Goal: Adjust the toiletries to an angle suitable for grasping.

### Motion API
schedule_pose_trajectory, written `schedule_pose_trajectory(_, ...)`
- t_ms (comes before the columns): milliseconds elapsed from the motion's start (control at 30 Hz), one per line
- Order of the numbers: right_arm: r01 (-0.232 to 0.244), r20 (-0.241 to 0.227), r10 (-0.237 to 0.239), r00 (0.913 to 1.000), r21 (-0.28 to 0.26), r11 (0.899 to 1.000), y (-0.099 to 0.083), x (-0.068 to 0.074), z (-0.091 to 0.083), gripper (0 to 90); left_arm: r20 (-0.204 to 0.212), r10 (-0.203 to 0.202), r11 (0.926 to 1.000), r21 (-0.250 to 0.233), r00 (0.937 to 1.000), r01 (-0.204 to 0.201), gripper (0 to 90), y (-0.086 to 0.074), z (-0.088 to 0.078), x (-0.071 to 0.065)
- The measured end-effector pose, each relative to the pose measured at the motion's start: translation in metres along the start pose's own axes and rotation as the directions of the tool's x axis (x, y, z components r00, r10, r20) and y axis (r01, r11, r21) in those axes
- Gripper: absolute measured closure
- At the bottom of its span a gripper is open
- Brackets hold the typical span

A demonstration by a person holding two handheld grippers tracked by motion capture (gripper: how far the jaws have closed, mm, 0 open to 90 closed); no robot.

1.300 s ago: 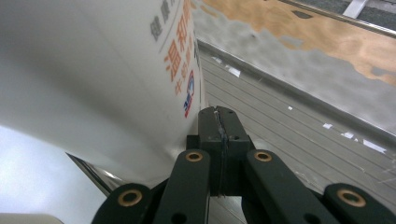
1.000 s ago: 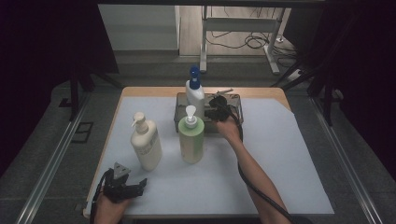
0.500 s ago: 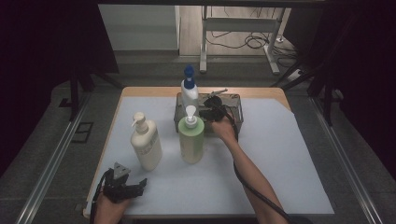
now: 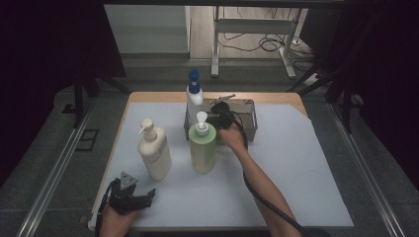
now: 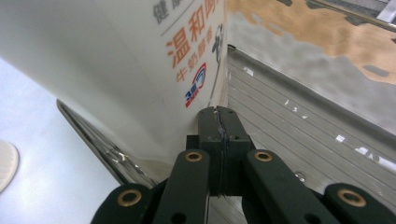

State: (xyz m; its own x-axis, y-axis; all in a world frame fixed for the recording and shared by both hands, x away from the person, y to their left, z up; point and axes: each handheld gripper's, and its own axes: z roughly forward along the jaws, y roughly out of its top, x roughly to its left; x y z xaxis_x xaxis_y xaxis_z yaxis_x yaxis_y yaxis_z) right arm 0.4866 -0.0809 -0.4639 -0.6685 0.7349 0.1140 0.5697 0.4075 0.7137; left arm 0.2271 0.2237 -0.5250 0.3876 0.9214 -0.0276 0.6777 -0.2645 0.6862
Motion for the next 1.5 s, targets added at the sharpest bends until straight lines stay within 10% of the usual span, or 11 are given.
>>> schedule_pose_trajectory(1500,0.068,-0.072,-0.068,0.9951,-0.014,0.998,-0.002,0.011,-0.011,82.3,0.0,0.001,1.0,-0.001,1.0,-0.001,11.0,0.0,0.0,0.0)
